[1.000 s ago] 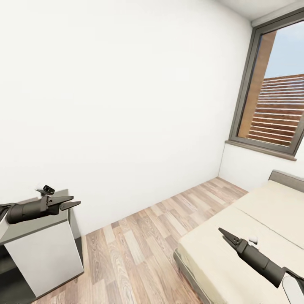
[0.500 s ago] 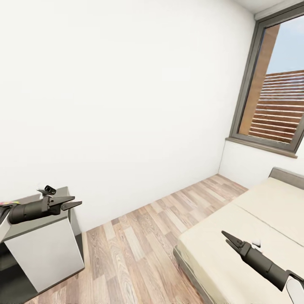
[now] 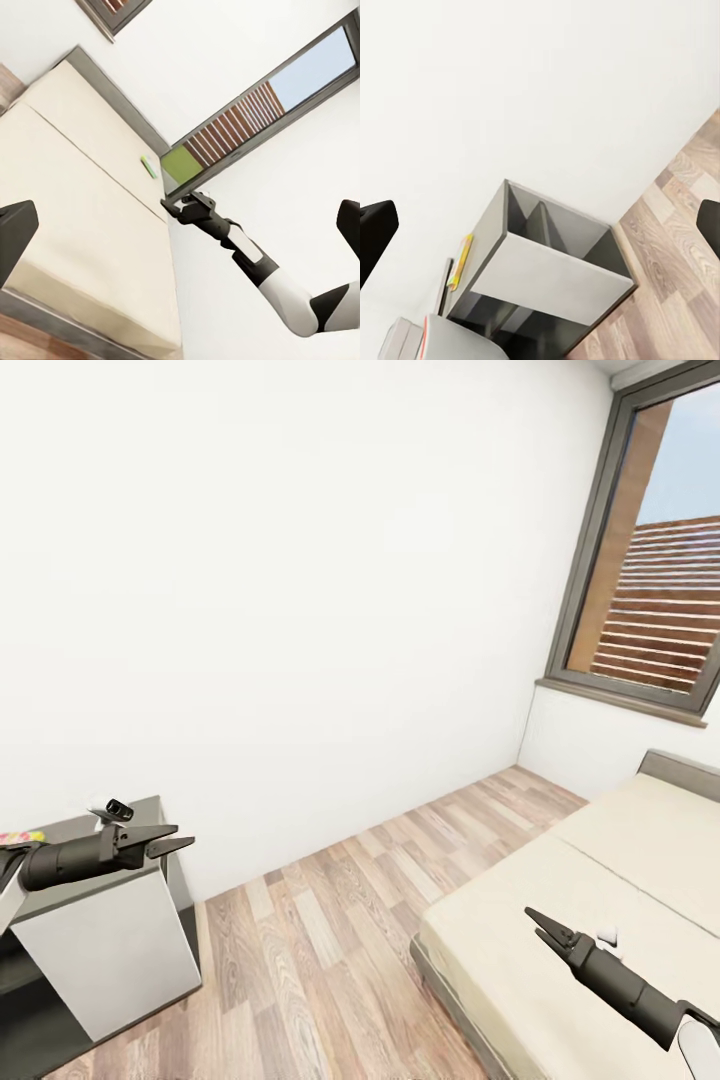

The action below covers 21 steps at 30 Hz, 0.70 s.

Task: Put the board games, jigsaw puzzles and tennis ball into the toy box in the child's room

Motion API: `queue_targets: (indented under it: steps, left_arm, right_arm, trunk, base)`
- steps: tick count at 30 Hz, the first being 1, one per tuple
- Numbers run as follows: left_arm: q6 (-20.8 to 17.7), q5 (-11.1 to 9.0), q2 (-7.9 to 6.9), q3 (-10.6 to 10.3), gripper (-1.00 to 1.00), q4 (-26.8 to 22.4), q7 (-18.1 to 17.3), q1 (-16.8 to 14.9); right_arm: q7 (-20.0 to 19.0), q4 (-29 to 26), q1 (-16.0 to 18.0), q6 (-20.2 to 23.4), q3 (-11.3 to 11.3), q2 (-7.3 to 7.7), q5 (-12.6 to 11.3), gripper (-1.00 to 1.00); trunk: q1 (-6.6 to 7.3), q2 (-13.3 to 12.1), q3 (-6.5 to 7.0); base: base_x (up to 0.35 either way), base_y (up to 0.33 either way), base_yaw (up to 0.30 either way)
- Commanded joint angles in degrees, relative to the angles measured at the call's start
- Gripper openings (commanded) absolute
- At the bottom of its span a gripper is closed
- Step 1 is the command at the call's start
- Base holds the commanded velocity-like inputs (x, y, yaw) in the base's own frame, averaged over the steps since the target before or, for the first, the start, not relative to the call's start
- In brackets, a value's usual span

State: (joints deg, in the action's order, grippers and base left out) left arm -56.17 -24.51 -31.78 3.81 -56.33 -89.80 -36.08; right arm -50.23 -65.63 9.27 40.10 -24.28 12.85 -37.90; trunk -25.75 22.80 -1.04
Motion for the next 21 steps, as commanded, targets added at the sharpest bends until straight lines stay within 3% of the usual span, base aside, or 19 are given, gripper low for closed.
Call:
queue_targets:
  steps: [1,10,21]
  left_arm:
    - [-0.61,-0.01,0.01,-0.03,1.00,-0.02,-0.20,-0.04]
    - [-0.58,-0.01,0.10,-0.03,1.00,-0.06,-0.20,-0.04]
    - [-0.36,-0.01,0.28,-0.03,1.00,-0.06,-0.20,-0.04]
  right_arm:
    - [-0.05,-0.01,0.05,0.34,-0.05,0.00,-0.19,1.00]
    - [-0.05,-0.03,0.05,0.33,-0.06,-0.01,-0.20,1.00]
    - [-0.05,-0.01,0.05,0.33,-0.06,-0.01,-0.24,1.00]
  trunk:
    - [-0.03,0.12,-0.17]
    - [-0.03,0.12,-0.33]
    - [-0.03,0.12,-0.33]
  base:
    - [0.000,0.000,0.000]
    - [0.000,0.000,-0.027]
    - [-0.005,-0.007,-0.245]
